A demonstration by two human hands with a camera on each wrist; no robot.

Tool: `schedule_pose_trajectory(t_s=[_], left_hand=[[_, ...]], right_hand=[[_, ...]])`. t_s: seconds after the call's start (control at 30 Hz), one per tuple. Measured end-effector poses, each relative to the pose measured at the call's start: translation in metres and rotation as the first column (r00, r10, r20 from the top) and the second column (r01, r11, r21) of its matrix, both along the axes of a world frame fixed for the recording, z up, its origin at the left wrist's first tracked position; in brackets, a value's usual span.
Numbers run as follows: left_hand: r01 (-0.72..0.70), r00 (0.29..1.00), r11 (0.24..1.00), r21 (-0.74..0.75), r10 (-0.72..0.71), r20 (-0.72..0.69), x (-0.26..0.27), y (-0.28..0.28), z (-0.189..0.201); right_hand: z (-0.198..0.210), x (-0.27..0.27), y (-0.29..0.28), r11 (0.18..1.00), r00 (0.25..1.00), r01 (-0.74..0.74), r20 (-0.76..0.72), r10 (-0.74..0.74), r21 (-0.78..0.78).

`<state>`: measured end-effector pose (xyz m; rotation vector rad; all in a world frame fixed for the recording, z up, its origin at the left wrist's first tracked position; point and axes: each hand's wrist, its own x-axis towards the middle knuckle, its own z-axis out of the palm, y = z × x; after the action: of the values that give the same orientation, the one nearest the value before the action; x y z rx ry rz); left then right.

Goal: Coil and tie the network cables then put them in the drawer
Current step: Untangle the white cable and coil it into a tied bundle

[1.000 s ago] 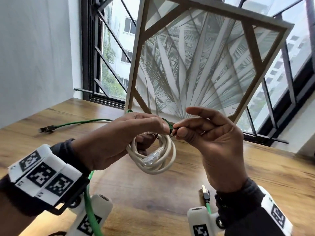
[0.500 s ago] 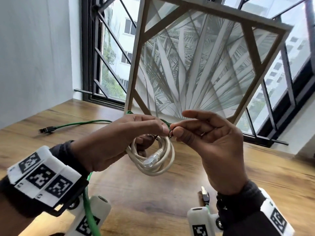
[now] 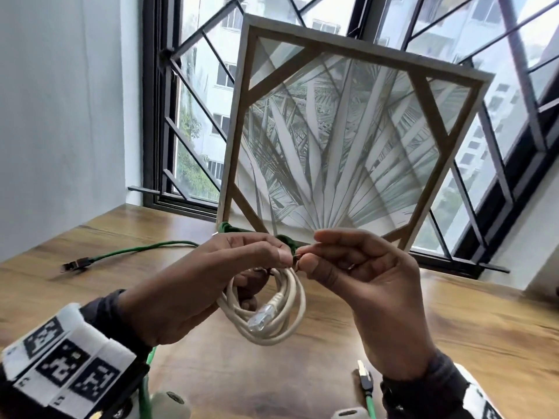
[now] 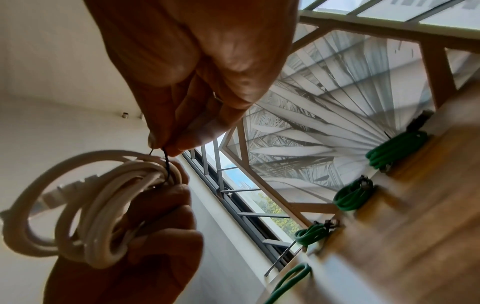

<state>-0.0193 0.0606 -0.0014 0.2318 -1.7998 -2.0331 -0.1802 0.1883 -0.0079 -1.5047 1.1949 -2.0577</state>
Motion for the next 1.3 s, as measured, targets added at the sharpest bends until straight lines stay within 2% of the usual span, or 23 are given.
schedule_pose_trajectory(t_s=[0.07, 0.23, 0.5, 0.83, 0.93, 1.0, 1.07, 1.13, 1.3], left_hand=[[0.006, 1.0, 1.0, 0.001, -0.006, 0.001, -0.001, 0.001, 0.0], [0.0, 1.0, 1.0, -0.004, 0.0, -0.001, -0.002, 0.0, -0.003], [0.009, 1.0, 1.0, -0.025, -0.009, 0.001, -0.001, 0.001, -0.001], [-0.056, 0.998, 0.993, -0.103, 0.06, 0.034, -0.005, 0.0, -0.006], [-0.054, 0.997, 0.99, -0.133, 0.061, 0.047, -0.006, 0.0, -0.008], [-0.029, 0.998, 0.991, -0.131, 0.035, 0.045, -0.006, 0.001, -0.01], [-0.039, 0.999, 0.992, -0.123, 0.043, 0.03, -0.007, 0.001, -0.011], [-0.06, 0.998, 0.99, -0.131, 0.064, 0.029, -0.009, 0.001, -0.012], [-0.06, 0.996, 0.982, -0.18, 0.07, 0.049, -0.01, 0.002, -0.013]], right_hand=[[-0.001, 0.0, -0.001, 1.0, 0.999, -0.006, 0.041, 0.006, 0.0], [-0.001, 0.001, -0.001, 0.999, 0.999, -0.023, 0.027, 0.022, 0.025], [-0.001, 0.001, -0.003, 0.996, 0.989, -0.057, 0.143, 0.047, 0.073], [0.006, -0.001, 0.001, 0.995, 0.998, 0.032, 0.052, -0.037, 0.098], [0.006, -0.002, 0.001, 0.991, 0.997, 0.078, 0.009, -0.079, 0.106], [0.007, -0.004, 0.003, 0.981, 0.983, 0.17, -0.081, -0.163, 0.094], [0.006, -0.005, 0.003, 0.948, 0.924, 0.315, -0.247, -0.292, 0.056], [0.004, -0.002, 0.003, 0.918, 0.852, 0.396, -0.374, -0.367, 0.001], [0.006, -0.002, 0.005, 0.903, 0.828, 0.428, -0.384, -0.408, -0.036]])
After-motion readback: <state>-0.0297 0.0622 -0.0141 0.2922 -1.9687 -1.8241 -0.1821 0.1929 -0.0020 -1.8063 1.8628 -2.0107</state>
